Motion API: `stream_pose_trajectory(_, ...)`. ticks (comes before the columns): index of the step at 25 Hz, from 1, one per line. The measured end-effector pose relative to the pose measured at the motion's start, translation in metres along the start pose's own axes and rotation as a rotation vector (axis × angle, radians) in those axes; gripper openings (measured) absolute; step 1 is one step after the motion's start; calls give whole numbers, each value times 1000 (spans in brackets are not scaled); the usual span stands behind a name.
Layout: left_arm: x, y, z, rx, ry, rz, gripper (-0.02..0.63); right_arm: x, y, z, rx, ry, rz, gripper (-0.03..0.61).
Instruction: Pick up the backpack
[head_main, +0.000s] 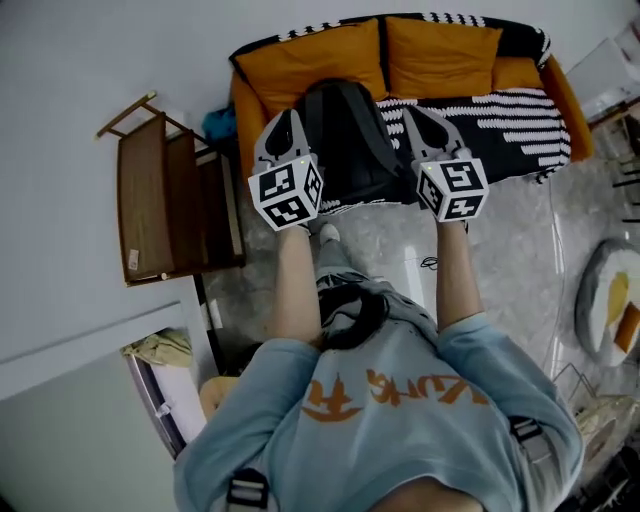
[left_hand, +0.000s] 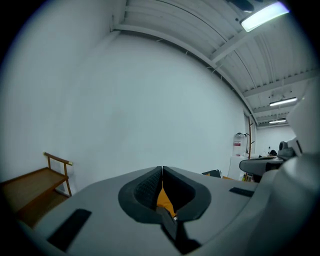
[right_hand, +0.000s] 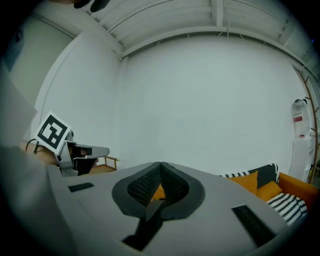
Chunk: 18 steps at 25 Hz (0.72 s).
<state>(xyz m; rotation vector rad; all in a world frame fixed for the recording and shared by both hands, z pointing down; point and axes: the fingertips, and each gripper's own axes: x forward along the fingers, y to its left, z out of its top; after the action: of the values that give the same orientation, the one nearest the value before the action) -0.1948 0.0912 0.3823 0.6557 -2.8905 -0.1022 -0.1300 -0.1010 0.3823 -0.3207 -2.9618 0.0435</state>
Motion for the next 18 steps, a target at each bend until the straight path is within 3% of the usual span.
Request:
stream_pose_trajectory(7, 80, -28, -43, -67, 65, -94, 21, 21, -41, -22, -47, 79, -57, -2)
stream_pose_trajectory(11, 128, -50, -40, -92, 82, -177, 21, 41, -94, -18, 15, 79, -146, -2)
stream_pose_trajectory(13, 151, -41, -38, -110, 91, -189, 21, 66, -101, -16, 15, 89, -151, -2)
stream_pose_trajectory(18, 196, 34, -53, -153, 140, -112, 21, 150, -72, -23, -15, 138, -74, -2)
